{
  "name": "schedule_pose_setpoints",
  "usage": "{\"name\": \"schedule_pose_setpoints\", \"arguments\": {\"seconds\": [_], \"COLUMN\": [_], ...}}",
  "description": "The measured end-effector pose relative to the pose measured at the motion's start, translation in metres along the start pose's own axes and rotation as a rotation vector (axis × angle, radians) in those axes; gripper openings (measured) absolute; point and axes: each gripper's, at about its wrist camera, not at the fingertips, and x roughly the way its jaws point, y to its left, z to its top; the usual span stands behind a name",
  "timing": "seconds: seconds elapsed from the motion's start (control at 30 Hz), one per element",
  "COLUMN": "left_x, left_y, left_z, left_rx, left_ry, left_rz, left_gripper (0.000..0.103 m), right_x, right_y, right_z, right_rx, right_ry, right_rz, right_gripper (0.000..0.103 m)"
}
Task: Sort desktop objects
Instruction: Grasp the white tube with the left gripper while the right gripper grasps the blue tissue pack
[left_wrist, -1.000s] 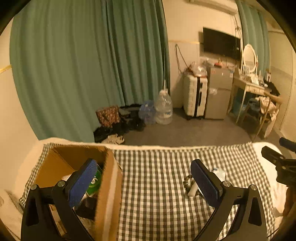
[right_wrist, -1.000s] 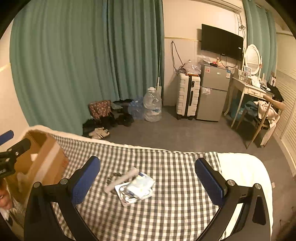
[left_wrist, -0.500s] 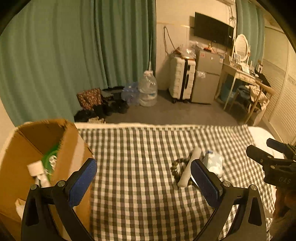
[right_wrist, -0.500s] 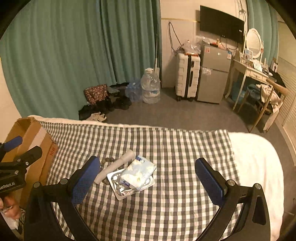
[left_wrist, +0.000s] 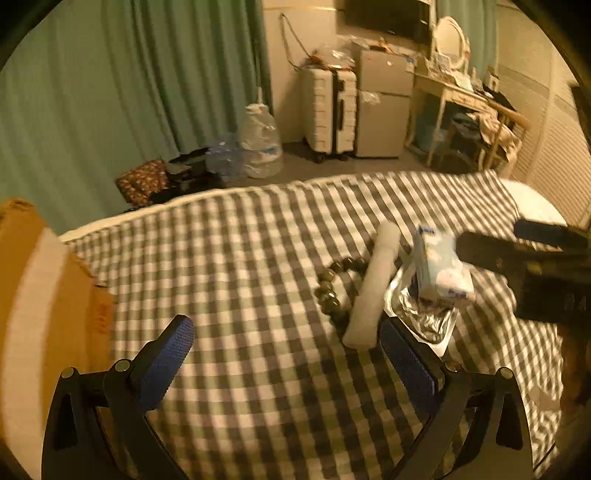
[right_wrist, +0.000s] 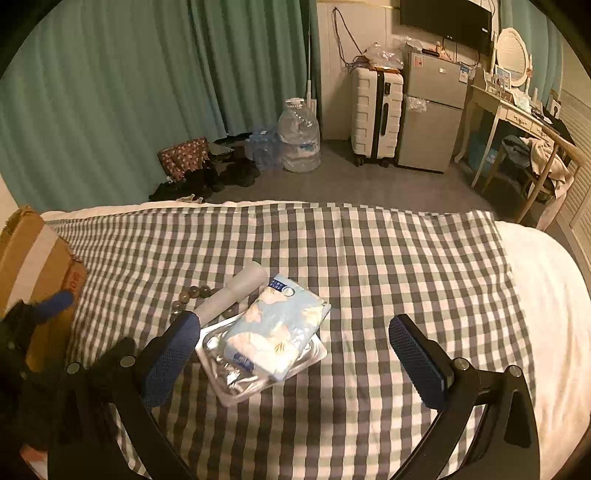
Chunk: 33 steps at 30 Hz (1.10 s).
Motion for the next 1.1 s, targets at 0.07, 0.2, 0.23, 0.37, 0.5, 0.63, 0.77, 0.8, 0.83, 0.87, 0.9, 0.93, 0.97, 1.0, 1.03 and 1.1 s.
{"name": "schedule_pose_setpoints", "arguments": {"seconds": [0.07, 0.2, 0.23, 0.37, 0.5, 0.63, 0.77, 0.8, 0.83, 0.87, 0.9, 0.93, 0.97, 1.0, 1.03, 1.1], "left_x": [0.005, 0.016, 0.019, 0.033, 0.037, 0.039, 0.035, 0.033, 0.031, 0.03, 0.029, 0.028, 0.027, 0.025, 0.023, 0.016], "left_y": [-0.003, -0.005, -0.003, -0.002, -0.009, -0.012, -0.02, -0.023, -0.025, -0.027, -0.026, -0.025, -0.025, -0.025, -0.025, -0.025], "left_z": [0.0, -0.001, -0.001, -0.004, -0.007, -0.004, -0.002, -0.002, -0.002, 0.001, 0.002, 0.002, 0.002, 0.003, 0.004, 0.007], "left_rx": [0.013, 0.011, 0.001, -0.035, -0.019, -0.03, -0.014, 0.006, 0.014, 0.013, 0.013, 0.016, 0.019, 0.017, 0.015, 0.016], "left_ry": [-0.006, -0.018, -0.017, -0.012, -0.016, -0.013, -0.015, -0.024, -0.028, -0.029, -0.03, -0.033, -0.037, -0.043, -0.046, -0.062], "left_rz": [-0.012, -0.036, -0.033, -0.063, -0.083, -0.167, -0.189, -0.179, -0.184, -0.185, -0.185, -0.185, -0.183, -0.177, -0.175, -0.169], "left_gripper": [0.103, 0.103, 0.103, 0.102, 0.095, 0.061, 0.021, 0.014, 0.014, 0.014, 0.014, 0.014, 0.014, 0.014, 0.014, 0.014], "right_x": [0.011, 0.031, 0.034, 0.045, 0.057, 0.061, 0.061, 0.06, 0.06, 0.058, 0.055, 0.053, 0.05, 0.047, 0.043, 0.037], "right_y": [-0.001, -0.003, -0.002, 0.0, -0.006, -0.011, -0.016, -0.018, -0.018, -0.018, -0.018, -0.019, -0.02, -0.022, -0.025, -0.029], "right_z": [0.001, -0.001, -0.002, -0.005, -0.01, -0.01, -0.012, -0.013, -0.013, -0.013, -0.014, -0.014, -0.016, -0.017, -0.019, -0.022], "right_rx": [0.015, 0.029, 0.025, 0.005, 0.04, 0.039, 0.045, 0.054, 0.05, 0.043, 0.038, 0.034, 0.034, 0.033, 0.032, 0.035], "right_ry": [0.022, 0.07, 0.075, 0.093, 0.126, 0.136, 0.134, 0.137, 0.142, 0.142, 0.139, 0.141, 0.139, 0.137, 0.136, 0.132], "right_rz": [0.001, 0.009, 0.008, -0.007, 0.008, 0.002, 0.018, 0.032, 0.029, 0.025, 0.028, 0.035, 0.039, 0.04, 0.042, 0.041], "right_gripper": [0.103, 0.103, 0.103, 0.103, 0.103, 0.103, 0.083, 0.074, 0.067, 0.066, 0.065, 0.063, 0.06, 0.059, 0.058, 0.057]}}
